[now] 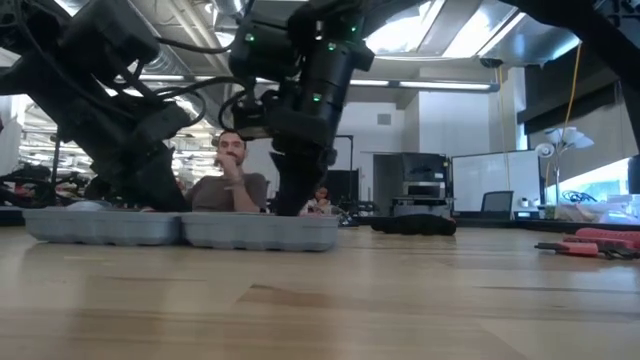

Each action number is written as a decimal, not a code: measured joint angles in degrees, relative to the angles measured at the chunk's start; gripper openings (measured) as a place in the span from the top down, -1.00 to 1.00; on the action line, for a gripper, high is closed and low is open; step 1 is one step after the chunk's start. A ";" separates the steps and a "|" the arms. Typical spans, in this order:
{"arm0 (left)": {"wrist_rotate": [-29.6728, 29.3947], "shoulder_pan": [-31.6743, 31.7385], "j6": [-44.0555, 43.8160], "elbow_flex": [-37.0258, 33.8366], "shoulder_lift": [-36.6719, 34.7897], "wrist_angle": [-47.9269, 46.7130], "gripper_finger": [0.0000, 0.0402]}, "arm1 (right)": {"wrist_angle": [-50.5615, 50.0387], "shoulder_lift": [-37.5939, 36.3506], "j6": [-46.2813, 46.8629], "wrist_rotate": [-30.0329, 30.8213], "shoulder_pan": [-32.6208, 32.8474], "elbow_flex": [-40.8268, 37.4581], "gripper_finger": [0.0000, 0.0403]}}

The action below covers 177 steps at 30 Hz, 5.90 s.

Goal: Prefit tool cases

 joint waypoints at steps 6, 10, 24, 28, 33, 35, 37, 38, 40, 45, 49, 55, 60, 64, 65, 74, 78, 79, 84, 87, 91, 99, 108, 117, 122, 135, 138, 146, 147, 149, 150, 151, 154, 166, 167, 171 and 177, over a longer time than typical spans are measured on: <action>-1.22 0.00 -0.03 -0.07 -0.04 -1.07 1.00 | -1.86 -0.09 -0.43 -0.98 0.31 0.03 1.00; -2.20 0.07 -0.66 -0.15 -0.07 -1.59 1.00 | 0.00 0.06 -0.14 -2.01 0.00 2.43 1.00; -2.00 0.07 -0.89 -0.09 -0.07 -1.97 1.00 | -2.40 -1.94 2.91 -1.91 -4.91 5.49 1.00; -2.06 0.07 -0.79 -0.09 -0.07 -2.02 1.00 | -4.21 -4.38 2.03 -3.50 -5.83 4.79 1.00; -2.13 0.07 -0.75 -0.09 -0.07 -2.04 1.00 | -5.28 -4.77 4.31 -8.13 -4.37 1.62 1.00; -2.15 0.07 -0.66 -0.09 -0.07 -2.08 1.00 | -4.24 -4.76 4.86 -8.47 -3.27 0.09 1.00; -2.15 0.07 -0.69 -0.09 -0.07 -2.06 1.00 | -2.88 -4.74 5.71 -8.87 -2.63 -0.46 1.00; -2.17 0.07 -0.72 -0.09 -0.07 -2.08 1.00 | -2.35 -4.74 5.92 -9.23 -2.33 -0.48 1.00; -2.17 0.07 -0.77 -0.09 -0.07 -2.06 1.00 | -2.04 -4.74 5.96 -8.96 -1.61 -0.48 1.00; -2.17 0.07 -0.25 -0.09 -0.07 -2.06 1.00 | -2.69 -4.36 5.72 -7.88 -0.23 -0.48 1.00; -2.17 0.07 0.35 -0.09 -0.07 -2.06 1.00 | -0.46 -3.07 5.94 -7.50 -0.13 -0.44 1.00; -2.20 0.06 -1.32 -0.11 -0.07 -2.09 1.00 | -1.68 -0.57 2.90 -8.43 -0.34 -0.07 1.00; -2.52 0.07 -1.45 -0.13 -0.09 -2.43 1.00 | 0.33 -2.57 4.45 -8.76 -1.86 -0.53 1.00; -2.45 0.07 -3.73 -0.13 -0.07 -2.10 1.00 | 0.46 -7.07 5.44 -6.87 -4.16 -0.55 1.00; -2.41 0.07 -3.90 -0.13 -0.07 -2.18 1.00 | 0.13 -8.59 5.85 -6.20 -4.82 -0.47 1.00; 1.68 0.50 2.37 -0.15 -0.35 0.05 1.00 | -14.01 -18.09 12.77 -2.57 -9.06 -0.43 1.00; 8.38 0.42 11.82 0.76 -0.29 1.08 1.00 | -20.49 -20.19 15.68 -2.60 -5.47 -0.46 1.00; 9.18 0.42 14.73 1.06 -0.40 0.65 1.00 | -22.36 -20.80 16.48 -2.56 -4.13 -0.46 1.00; 14.18 0.46 23.93 2.40 -0.44 0.41 1.00 | -23.19 -25.73 26.52 -3.26 2.93 -6.94 1.00; 16.47 1.18 27.26 2.64 -0.81 0.34 1.00 | -14.59 -31.35 41.43 -4.76 7.43 -18.47 1.00; 17.90 3.02 31.86 2.64 -2.67 -1.04 1.00 | -3.18 -39.89 62.57 -2.12 12.35 -31.42 1.00; 23.74 9.71 36.66 2.69 -4.96 -2.50 1.00 | -14.75 -49.31 91.46 8.99 18.36 -43.98 1.00; 25.12 11.11 28.44 2.73 -4.96 -1.93 1.00 | -9.31 -56.98 97.02 3.59 23.55 -56.83 0.87; 23.73 11.29 25.12 6.54 -4.98 -2.25 1.00 | -12.68 -65.58 89.88 -0.06 23.32 -65.87 0.04; 21.74 11.69 25.09 9.95 -5.01 -2.10 1.00 | -3.30 -67.48 89.77 -1.50 23.30 -72.99 -0.38; 17.62 11.69 23.08 14.36 -4.90 -11.48 1.00 | 5.22 -62.80 92.68 2.56 20.92 -80.87 -0.37; 17.50 11.69 22.56 14.40 -4.90 -11.38 1.00 | 6.35 -61.04 94.65 3.07 20.63 -80.85 -0.01; 17.51 10.09 20.08 16.63 -5.03 -11.23 1.00 | -2.94 -61.54 87.23 9.85 20.59 -76.27 0.73; 17.52 9.86 20.25 16.93 -5.03 -11.52 1.00 | -5.96 -61.78 85.88 9.94 20.59 -75.32 0.73; 17.50 9.38 20.93 17.87 -5.03 -12.82 1.00 | -8.38 -62.46 83.50 9.69 20.66 -72.87 0.73; 17.50 9.24 21.21 18.31 -5.03 -13.71 1.00 | -9.07 -62.77 82.12 9.70 20.65 -71.73 0.73; 17.48 9.10 21.27 18.75 -5.03 -15.06 1.00 | -10.22 -63.03 80.90 9.98 20.63 -70.60 0.76; 17.38 8.64 23.02 19.98 -5.13 -18.14 1.00 | -10.96 -63.61 78.92 12.98 20.49 -66.81 0.98; 15.55 8.59 28.16 20.63 -5.64 -23.89 1.00 | -5.28 -60.21 74.72 21.33 13.67 -59.78 0.99; 15.57 8.57 28.25 20.63 -5.64 -23.87 1.00 | -6.10 -60.20 74.72 20.95 13.41 -59.78 0.99; 15.57 8.63 30.50 20.65 -5.79 -24.06 1.00 | -9.71 -60.69 76.10 14.70 13.49 -59.75 0.99; 18.64 10.58 34.41 20.65 -5.79 -24.29 1.00 | -12.05 -60.80 87.36 6.91 17.55 -59.75 0.67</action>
